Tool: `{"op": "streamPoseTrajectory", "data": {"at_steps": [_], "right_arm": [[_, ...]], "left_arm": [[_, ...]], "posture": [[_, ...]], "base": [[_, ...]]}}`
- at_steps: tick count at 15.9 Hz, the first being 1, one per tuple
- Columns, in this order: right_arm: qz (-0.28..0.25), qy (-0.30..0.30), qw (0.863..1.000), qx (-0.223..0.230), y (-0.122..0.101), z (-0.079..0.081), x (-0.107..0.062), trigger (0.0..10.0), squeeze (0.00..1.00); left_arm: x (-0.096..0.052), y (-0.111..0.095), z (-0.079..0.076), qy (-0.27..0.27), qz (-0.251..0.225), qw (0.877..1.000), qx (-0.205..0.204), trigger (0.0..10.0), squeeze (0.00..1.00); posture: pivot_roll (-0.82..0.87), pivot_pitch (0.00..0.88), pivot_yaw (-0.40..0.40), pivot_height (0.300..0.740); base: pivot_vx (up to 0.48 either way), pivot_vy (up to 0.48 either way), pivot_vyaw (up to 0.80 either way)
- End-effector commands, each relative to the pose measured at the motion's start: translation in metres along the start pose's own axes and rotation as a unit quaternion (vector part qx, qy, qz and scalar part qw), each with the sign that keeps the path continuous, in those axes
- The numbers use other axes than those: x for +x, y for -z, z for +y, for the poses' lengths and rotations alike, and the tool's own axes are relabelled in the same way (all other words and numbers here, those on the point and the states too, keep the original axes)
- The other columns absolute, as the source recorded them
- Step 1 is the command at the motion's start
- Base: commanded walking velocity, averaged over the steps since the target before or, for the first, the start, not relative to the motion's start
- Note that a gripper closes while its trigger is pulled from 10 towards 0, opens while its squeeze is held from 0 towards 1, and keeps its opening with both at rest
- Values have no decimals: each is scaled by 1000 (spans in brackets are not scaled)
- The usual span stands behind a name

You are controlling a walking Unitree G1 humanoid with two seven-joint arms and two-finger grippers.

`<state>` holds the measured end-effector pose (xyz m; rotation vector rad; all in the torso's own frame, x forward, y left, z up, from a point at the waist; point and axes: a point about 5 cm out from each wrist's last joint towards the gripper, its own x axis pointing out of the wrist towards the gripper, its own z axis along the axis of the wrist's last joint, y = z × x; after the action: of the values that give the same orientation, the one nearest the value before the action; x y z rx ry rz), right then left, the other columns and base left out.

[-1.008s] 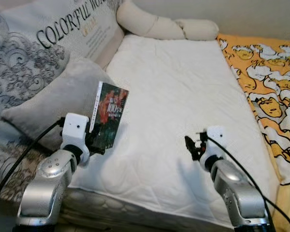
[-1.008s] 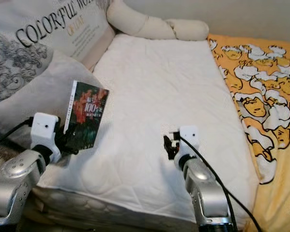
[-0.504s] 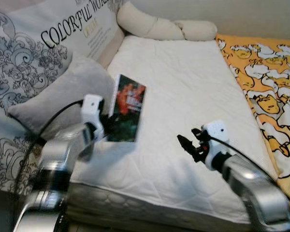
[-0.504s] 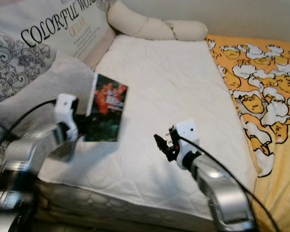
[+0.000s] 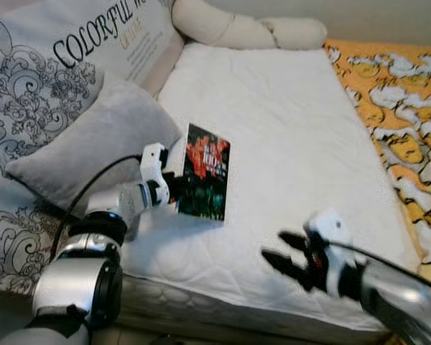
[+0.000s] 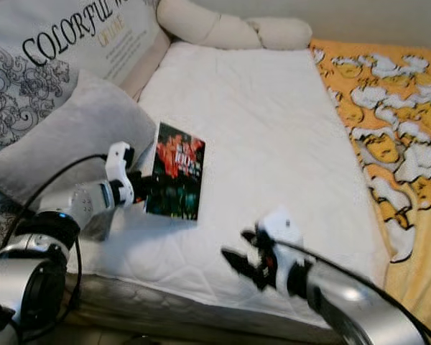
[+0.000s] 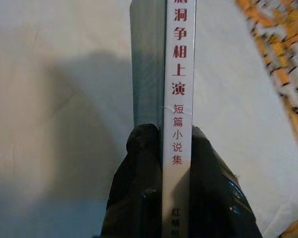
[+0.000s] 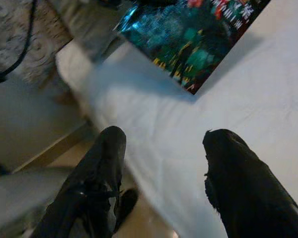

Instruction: Clean up the room

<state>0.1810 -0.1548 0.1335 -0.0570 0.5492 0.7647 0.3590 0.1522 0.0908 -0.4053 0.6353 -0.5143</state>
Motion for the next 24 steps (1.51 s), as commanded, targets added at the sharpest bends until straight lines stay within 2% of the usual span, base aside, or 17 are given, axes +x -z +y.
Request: {"op": "streamPoseTrajectory", "data": {"at_steps": [1, 3, 5, 6, 7, 11, 14, 16, 17, 18, 19, 20, 21, 22, 24], "right_arm": [[2, 7, 1000, -4, -3, 1, -8, 10000, 0], [12, 46, 999, 7, 2, 0, -19, 10000, 0], [17, 54, 998, 15, 3, 3, -26, 10000, 0], [29, 53, 998, 21, 7, 8, -32, 10000, 0], [36, 55, 998, 23, 9, 11, -34, 10000, 0], [32, 74, 996, 29, 9, 12, -35, 10000, 0], [25, 82, 996, 32, 6, 11, -34, 10000, 0], [26, 80, 996, 32, 6, 11, -33, 10000, 0], [28, 78, 996, 32, 6, 11, -31, 10000, 0], [28, 78, 996, 33, 7, 11, -30, 10000, 0], [28, 80, 996, 34, 7, 10, -29, 10000, 0], [27, 83, 996, 36, 8, 9, -28, 10000, 0], [23, 87, 995, 44, 9, 6, -24, 10000, 0], [21, 89, 994, 53, 12, 4, -18, 10000, 0], [19, 90, 994, 64, 16, 0, -3, 10000, 0]], "left_arm": [[1, -12, -4, 9, -16, 1000, 16, 10000, 0], [2, -6, 0, -7, 0, 1000, 16, 10000, 0], [3, -3, 0, -7, 9, 999, 34, 10000, 0], [5, -1, -1, -13, 18, 999, 41, 10000, 871], [5, -1, 0, -20, 24, 998, 50, 10000, 1000], [-1, 1, 12, -68, 52, 988, 126, 10000, 1000], [-7, -6, 22, -114, 39, 979, 167, 10000, 1000], [-14, -13, 29, -137, 39, 968, 205, 10000, 1000], [-18, -16, 34, -148, 48, 959, 237, 10000, 1000], [-22, -19, 37, -155, 53, 952, 259, 10000, 922], [-24, -21, 39, -156, 54, 949, 269, 10000, 525], [-26, -23, 39, -153, 53, 947, 278, 10000, 525], [-28, -26, 39, -142, 57, 938, 310, 10000, 0], [-27, -29, 35, -115, 49, 939, 320, 10000, 0], [-22, -34, 22, -55, 24, 948, 311, 10000, 0]], "posture": [[-326, 113, 43, 740], [-354, 150, 56, 740], [-370, 173, 59, 740], [-372, 188, 67, 740], [-376, 190, 73, 740], [-382, 187, 86, 740], [-375, 181, 84, 740], [-371, 168, 77, 740], [-361, 154, 73, 740], [-355, 141, 74, 740], [-355, 141, 74, 740], [-349, 127, 75, 740], [-322, 88, 73, 740], [-305, 65, 69, 740], [-259, 15, 57, 740]], "base": [[0, 0, 0], [0, 0, 0], [0, 0, 0], [0, 0, 0], [0, 0, 0], [0, 0, 0], [0, 0, 0], [0, 0, 0], [0, 0, 0], [0, 0, 0], [0, 0, 0], [0, 0, 0], [0, 0, 0], [0, 0, 0], [0, 0, 0]]}}
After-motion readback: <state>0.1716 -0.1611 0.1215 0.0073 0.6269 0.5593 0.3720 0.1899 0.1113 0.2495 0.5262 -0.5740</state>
